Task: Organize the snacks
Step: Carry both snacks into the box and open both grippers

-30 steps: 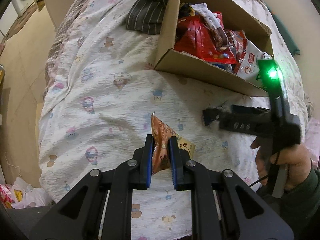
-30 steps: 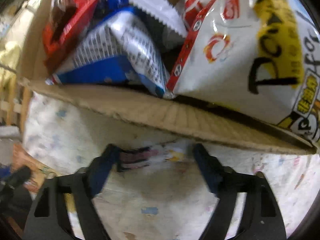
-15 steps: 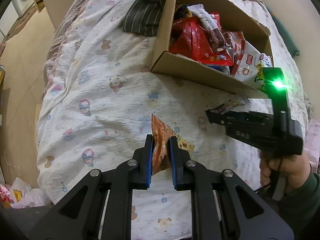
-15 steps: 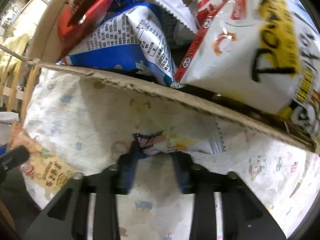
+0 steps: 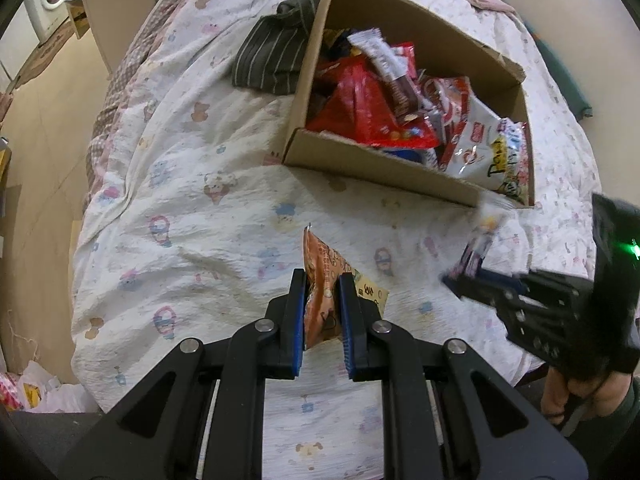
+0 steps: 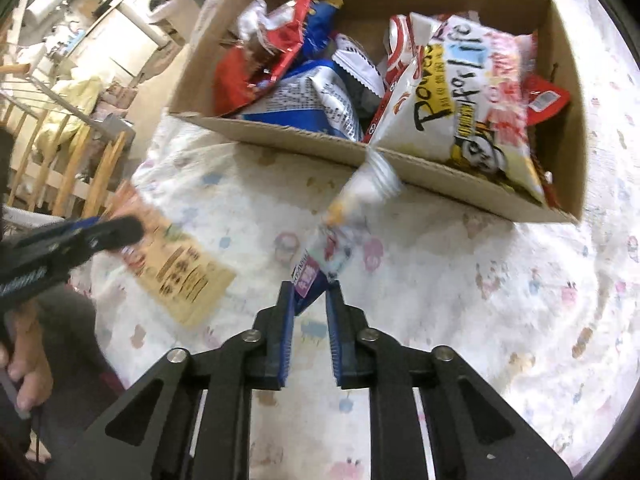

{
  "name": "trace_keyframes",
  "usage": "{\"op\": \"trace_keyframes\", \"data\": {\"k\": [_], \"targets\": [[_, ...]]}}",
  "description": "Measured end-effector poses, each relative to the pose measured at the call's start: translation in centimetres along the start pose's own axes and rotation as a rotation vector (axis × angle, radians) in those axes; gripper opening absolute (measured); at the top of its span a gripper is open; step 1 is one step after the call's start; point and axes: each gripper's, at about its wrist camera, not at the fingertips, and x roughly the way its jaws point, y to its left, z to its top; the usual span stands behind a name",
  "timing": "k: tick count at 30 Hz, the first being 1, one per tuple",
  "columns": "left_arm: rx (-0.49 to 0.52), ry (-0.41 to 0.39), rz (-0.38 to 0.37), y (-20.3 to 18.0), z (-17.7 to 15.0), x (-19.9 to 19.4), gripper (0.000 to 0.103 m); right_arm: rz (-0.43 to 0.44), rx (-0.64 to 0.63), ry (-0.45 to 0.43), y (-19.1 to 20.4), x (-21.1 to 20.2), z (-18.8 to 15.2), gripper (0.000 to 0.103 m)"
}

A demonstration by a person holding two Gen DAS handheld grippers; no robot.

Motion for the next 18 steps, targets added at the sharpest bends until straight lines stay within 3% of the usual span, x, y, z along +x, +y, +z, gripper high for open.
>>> {"op": "trace_keyframes", "data": {"k": [9, 18], "targets": [[0.019, -0.139, -0.046, -2.1, 1.4, -4.1, 0.012, 0.034, 0.0, -0.143, -0.2, -5.6, -1.7, 0.014], [0.08, -0.292, -0.062, -5.0, 6.8, -8.4, 0.012, -0.056, 0.086, -0.308, -4.2, -10.3, 2.2, 0.014]]}}
